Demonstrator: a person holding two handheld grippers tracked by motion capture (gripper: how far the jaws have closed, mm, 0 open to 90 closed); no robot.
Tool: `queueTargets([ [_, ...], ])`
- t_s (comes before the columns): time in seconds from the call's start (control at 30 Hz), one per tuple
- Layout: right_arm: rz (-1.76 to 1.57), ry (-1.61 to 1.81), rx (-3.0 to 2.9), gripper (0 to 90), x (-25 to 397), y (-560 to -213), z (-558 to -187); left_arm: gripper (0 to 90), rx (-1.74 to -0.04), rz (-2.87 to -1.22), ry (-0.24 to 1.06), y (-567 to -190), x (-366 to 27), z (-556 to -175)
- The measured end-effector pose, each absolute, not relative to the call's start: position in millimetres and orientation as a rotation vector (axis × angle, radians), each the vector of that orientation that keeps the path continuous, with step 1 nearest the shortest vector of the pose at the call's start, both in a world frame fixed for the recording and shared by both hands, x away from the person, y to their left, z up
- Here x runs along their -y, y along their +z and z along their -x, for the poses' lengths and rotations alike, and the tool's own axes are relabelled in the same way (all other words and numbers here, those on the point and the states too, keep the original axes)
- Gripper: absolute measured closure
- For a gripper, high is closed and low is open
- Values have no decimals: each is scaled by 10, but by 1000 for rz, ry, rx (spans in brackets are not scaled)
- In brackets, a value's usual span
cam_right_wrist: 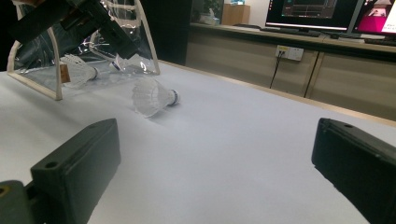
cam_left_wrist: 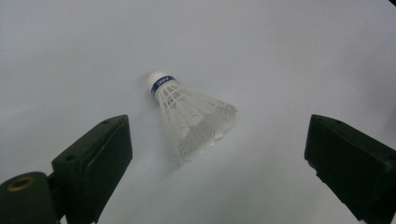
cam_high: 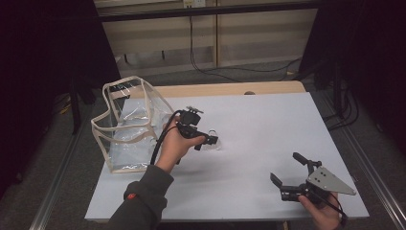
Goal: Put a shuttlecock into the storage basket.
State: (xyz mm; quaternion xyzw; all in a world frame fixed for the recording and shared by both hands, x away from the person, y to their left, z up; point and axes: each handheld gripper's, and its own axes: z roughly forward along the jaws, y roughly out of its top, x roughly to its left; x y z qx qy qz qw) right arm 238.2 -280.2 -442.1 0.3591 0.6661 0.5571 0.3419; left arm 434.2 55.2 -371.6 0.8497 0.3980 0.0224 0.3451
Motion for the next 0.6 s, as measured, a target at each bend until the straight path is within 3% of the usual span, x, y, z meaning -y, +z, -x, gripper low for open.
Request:
queueTargets([
  [0.6, -927, 1452, -1739, 15, 2796, -4423, -2392, 96, -1042, -2211, 72, -3883, -539, -4342],
])
